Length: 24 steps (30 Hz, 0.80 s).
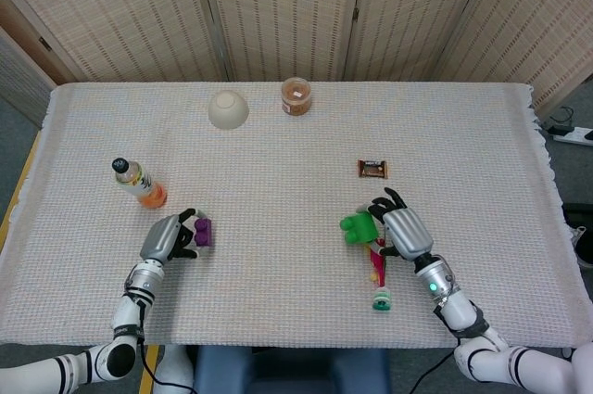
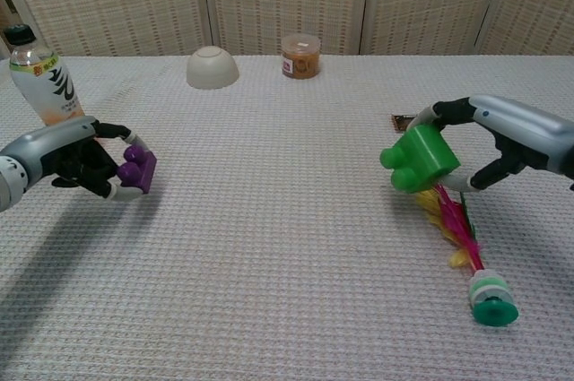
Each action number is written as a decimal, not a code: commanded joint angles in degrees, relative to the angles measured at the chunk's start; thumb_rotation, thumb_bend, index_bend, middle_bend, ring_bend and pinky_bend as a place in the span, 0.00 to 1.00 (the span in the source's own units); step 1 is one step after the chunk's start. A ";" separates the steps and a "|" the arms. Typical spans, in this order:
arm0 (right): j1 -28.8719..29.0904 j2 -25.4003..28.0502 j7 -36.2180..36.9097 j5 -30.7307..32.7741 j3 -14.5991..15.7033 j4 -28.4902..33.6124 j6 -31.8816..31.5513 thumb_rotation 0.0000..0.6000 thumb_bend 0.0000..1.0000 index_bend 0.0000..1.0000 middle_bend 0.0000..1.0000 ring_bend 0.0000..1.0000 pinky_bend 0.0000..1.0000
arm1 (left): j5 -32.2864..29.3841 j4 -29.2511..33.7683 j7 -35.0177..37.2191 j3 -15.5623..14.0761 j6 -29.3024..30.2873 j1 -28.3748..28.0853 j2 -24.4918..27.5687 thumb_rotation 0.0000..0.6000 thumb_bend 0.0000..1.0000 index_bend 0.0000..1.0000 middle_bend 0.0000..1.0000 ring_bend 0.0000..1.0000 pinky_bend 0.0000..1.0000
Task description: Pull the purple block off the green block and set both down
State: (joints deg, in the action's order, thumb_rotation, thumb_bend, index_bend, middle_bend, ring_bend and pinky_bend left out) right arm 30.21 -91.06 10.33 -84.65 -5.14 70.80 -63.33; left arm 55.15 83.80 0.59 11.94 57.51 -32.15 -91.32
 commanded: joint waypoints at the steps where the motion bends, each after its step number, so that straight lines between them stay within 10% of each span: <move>1: 1.38 3.09 -1.25 0.38 1.92 2.68 5.31 1.00 0.38 0.32 0.12 0.05 0.00 | 0.48 -0.87 0.25 -0.11 -0.89 0.01 0.15 1.00 0.42 0.31 1.00 1.00 1.00; 2: 1.57 3.90 -1.48 0.52 2.00 3.80 5.92 1.00 0.38 0.11 0.03 0.01 0.00 | 0.50 -0.98 0.13 -0.21 -1.46 -0.13 0.34 1.00 0.42 0.27 1.00 1.00 1.00; 4: 1.70 5.02 -1.73 0.45 2.00 5.58 6.07 1.00 0.38 0.01 0.00 0.00 0.00 | 0.10 -0.82 0.19 -0.37 -3.12 -0.41 0.92 1.00 0.40 0.20 1.00 1.00 1.00; 19: 1.02 13.30 -0.32 -2.57 1.60 15.62 1.92 1.00 0.37 0.00 0.00 0.00 0.00 | 3.51 4.41 0.59 0.05 -3.79 -0.61 5.56 1.00 0.32 0.00 1.00 0.90 1.00; 24: -2.88 16.54 -2.70 -7.51 2.01 17.86 -8.46 1.00 0.36 0.00 0.00 0.00 0.00 | 15.87 7.36 -16.45 -5.70 3.33 -0.24 14.35 1.00 0.30 0.00 0.99 0.82 0.98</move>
State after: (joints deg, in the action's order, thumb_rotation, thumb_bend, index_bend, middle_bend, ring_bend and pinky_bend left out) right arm 29.93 -76.68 9.19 -89.07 -3.45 87.28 -65.93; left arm 64.14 88.41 -3.55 10.19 55.62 -32.89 -83.42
